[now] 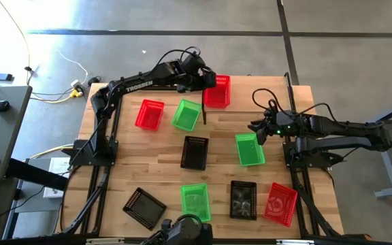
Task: Stack baskets on shelf by color
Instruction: Put the bottom left red basket on the shelf, then put the right green basket on the shelf
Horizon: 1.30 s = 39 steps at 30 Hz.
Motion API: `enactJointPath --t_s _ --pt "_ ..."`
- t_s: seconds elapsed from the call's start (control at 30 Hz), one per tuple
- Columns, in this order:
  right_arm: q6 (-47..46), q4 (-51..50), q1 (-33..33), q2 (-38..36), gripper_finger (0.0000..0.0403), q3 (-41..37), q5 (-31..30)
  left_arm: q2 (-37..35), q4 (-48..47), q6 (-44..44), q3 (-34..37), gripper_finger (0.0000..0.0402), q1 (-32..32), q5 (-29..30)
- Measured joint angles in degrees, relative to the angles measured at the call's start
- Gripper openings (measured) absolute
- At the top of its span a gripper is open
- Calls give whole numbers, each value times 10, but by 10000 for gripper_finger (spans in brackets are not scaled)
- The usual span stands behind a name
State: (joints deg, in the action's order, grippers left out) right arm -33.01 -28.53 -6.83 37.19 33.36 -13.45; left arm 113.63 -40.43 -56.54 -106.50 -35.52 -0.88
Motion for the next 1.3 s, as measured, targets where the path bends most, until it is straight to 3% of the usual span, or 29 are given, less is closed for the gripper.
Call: enactJointPath --t_s 0.6,0.77,1.0,1.3 --pt "-6 0 0 0 110 0 2 -34 -5 85 0 60 -26 1" --pt "-2 0 0 0 110 0 1 -62 -4 159 0 60 -35 0" --pt "-32 27 0 0 110 0 22 -109 -35 311 0 60 -36 -80" --pt "-42 131 2 0 110 0 41 -177 -147 436 0 60 -1 -81"
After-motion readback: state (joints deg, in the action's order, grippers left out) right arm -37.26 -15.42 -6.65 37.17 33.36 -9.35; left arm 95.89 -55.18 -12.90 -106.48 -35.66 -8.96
